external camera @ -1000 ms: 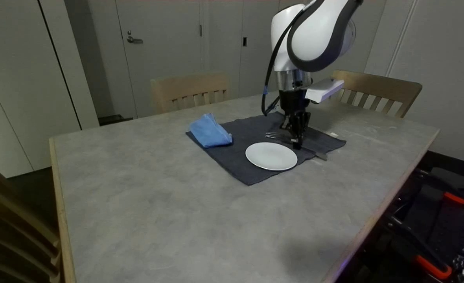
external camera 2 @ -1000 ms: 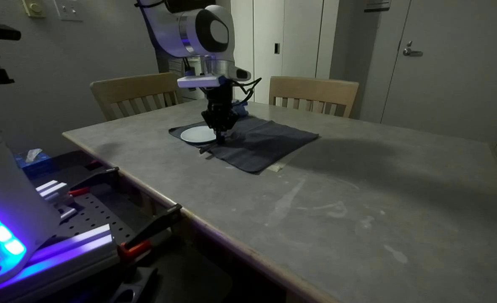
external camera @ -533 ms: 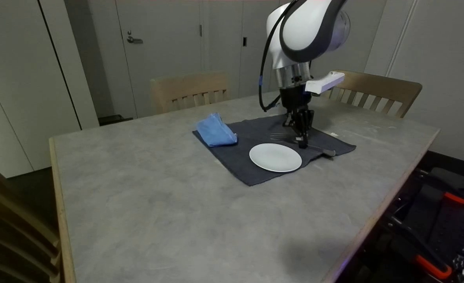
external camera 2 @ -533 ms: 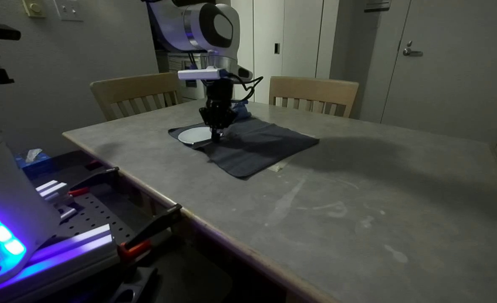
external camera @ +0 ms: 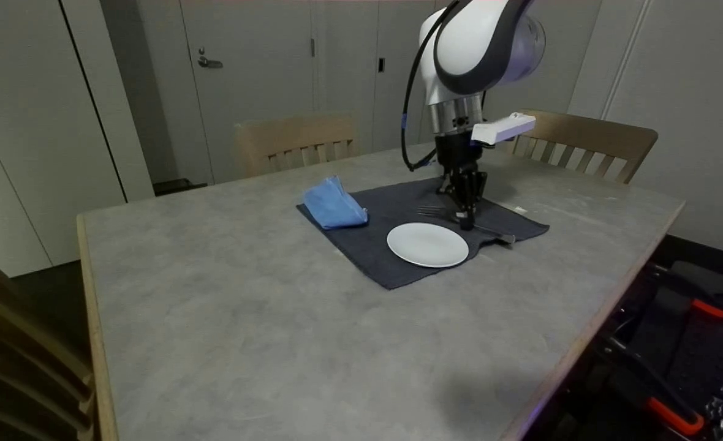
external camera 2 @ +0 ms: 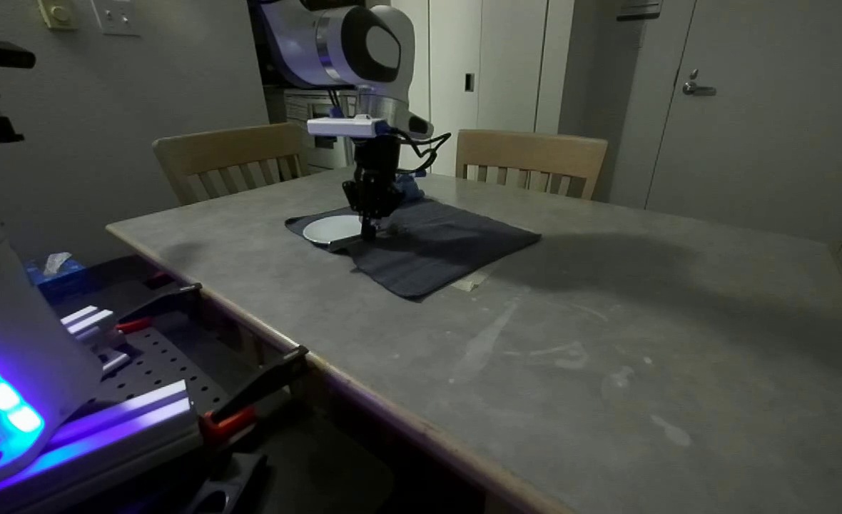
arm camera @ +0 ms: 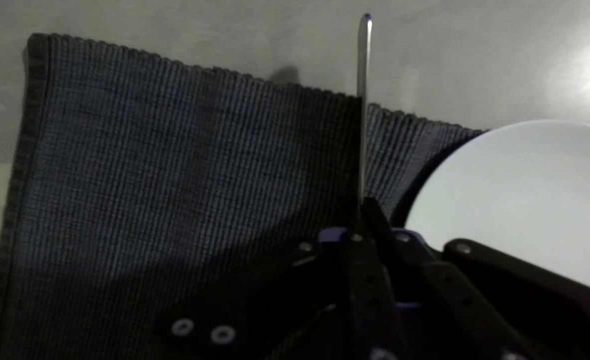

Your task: Wipe the plate with the blue cloth and then put the fork on the plate

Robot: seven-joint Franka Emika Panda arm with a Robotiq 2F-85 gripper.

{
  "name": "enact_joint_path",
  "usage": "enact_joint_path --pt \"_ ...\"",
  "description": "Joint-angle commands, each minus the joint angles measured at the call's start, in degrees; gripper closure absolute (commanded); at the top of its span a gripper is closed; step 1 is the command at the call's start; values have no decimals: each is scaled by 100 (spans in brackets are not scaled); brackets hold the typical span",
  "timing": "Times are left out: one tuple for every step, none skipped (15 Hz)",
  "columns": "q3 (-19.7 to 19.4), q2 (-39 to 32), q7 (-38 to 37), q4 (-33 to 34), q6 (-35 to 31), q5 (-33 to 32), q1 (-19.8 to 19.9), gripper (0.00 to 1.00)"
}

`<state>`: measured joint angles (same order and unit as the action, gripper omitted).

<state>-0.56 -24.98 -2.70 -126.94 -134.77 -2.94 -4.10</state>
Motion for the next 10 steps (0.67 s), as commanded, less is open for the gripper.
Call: enact_joint_path --pt "19 -313 -11 244 -299 94 143 99" --pt "10 -361 -16 290 -302 96 161 99" --pt "2 -386 -34 320 -261 87 166 99" --pt "-3 -411 -48 349 -241 71 166 99" --pt "1 -404 -79 379 -140 82 162 99" --pt "8 -364 -99 377 -52 80 151 99" --pt "-22 -309 -191 341 -60 17 99 99" --pt "-40 -279 -258 312 -83 -18 70 99" --pt "-55 -244 -318 287 -96 -51 44 88" --pt "-58 -232 -363 293 -67 -55 36 71"
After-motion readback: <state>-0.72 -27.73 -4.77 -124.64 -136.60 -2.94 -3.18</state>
